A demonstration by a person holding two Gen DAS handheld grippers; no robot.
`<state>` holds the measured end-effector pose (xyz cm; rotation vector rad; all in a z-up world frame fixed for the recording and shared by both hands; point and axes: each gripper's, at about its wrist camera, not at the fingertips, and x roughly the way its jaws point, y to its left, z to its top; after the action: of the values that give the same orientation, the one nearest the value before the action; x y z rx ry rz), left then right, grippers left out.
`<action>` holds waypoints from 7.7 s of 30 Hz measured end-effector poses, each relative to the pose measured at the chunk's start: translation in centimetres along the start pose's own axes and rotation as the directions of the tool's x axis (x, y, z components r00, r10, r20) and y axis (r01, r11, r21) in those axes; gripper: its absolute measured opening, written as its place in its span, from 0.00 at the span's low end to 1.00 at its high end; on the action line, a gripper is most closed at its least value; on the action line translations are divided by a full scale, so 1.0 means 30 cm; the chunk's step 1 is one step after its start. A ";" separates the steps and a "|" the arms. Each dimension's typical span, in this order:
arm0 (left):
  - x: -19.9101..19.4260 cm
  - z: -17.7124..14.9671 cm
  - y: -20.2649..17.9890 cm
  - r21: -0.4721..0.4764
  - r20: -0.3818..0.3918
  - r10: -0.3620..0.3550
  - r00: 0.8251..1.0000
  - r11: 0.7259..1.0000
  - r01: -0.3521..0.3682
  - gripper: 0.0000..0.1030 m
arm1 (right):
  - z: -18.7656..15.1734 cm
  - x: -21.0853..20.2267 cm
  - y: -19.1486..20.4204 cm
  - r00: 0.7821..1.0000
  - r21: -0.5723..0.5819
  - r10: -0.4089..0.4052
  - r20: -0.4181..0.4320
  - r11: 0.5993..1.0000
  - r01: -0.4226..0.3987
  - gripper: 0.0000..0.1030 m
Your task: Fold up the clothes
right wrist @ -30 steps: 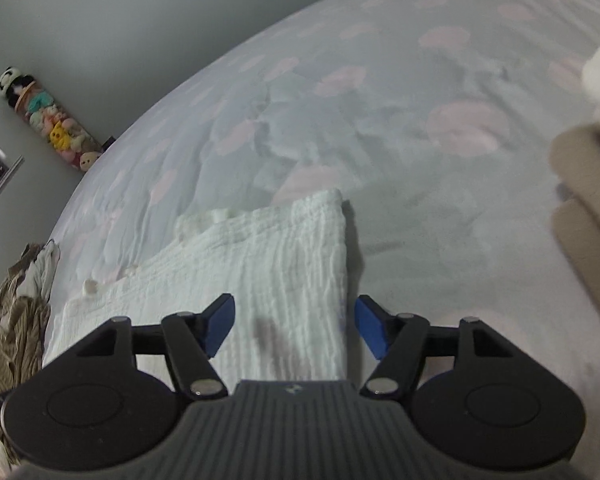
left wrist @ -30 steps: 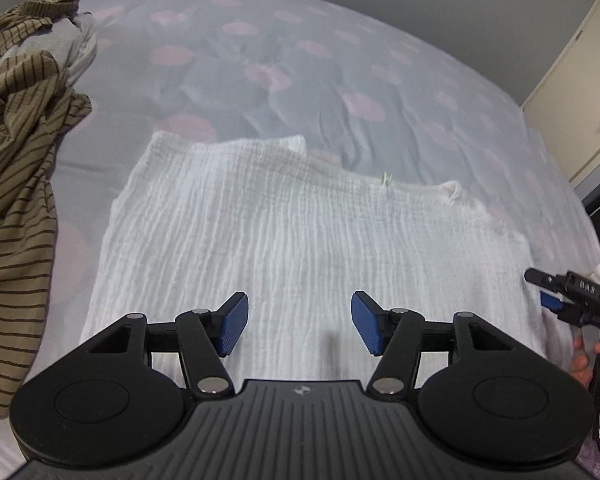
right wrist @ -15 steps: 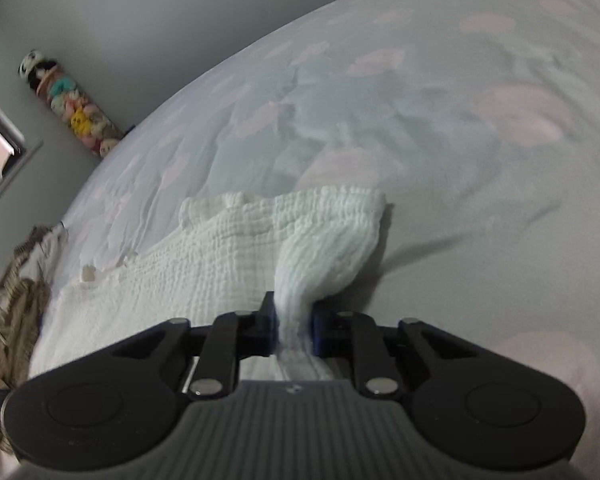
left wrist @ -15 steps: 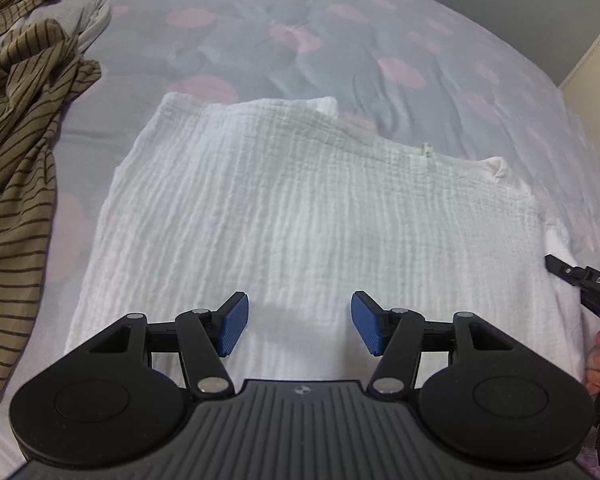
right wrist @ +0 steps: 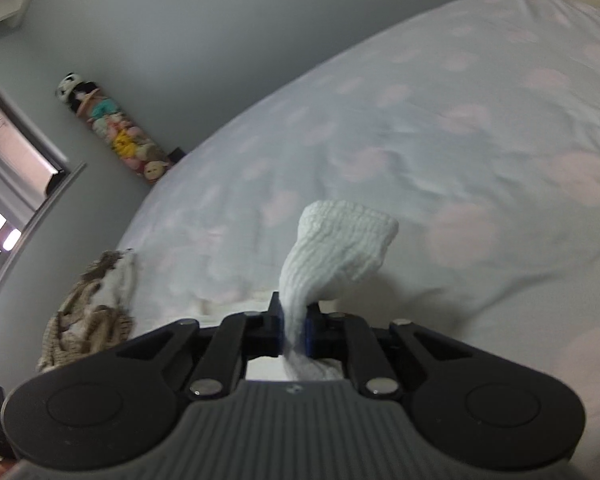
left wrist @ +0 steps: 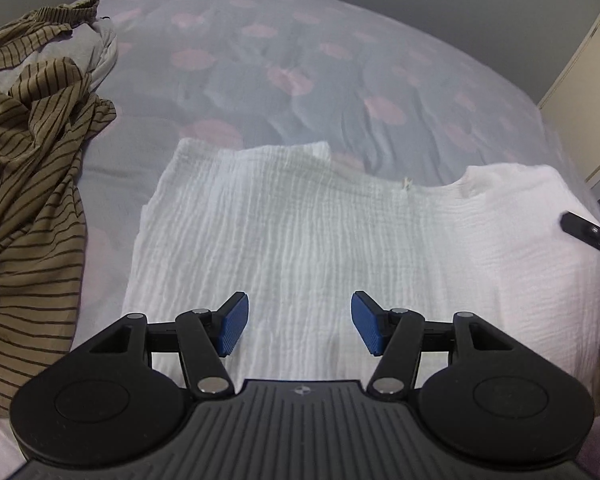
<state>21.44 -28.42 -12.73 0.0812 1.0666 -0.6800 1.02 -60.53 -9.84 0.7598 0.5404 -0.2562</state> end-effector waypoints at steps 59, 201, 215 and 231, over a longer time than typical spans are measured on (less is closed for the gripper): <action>-0.237 -0.089 0.154 -0.094 -0.022 -0.045 0.999 0.995 0.043 0.54 | -0.487 0.039 0.469 0.970 -0.231 0.012 -0.243 0.971 -0.069 0.49; -0.553 0.122 -0.833 0.628 0.173 -0.633 0.754 0.661 0.410 0.16 | 0.074 -0.808 0.098 0.901 -0.327 0.109 0.419 0.944 0.037 0.21; -0.549 -0.106 -1.605 0.693 -0.087 -0.821 0.565 0.357 0.626 0.16 | 0.150 -1.556 -0.249 0.777 -0.224 -0.192 0.600 0.892 0.393 0.21; 0.021 -0.124 -1.796 0.601 -0.280 -0.675 0.683 0.432 0.673 0.16 | 0.250 -1.404 -0.794 0.831 -0.082 -0.378 0.409 0.891 0.446 0.21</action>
<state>-10.88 -70.17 -1.35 0.2820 0.7669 -1.8198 -41.07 -81.40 3.94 0.3943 0.3417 -0.7397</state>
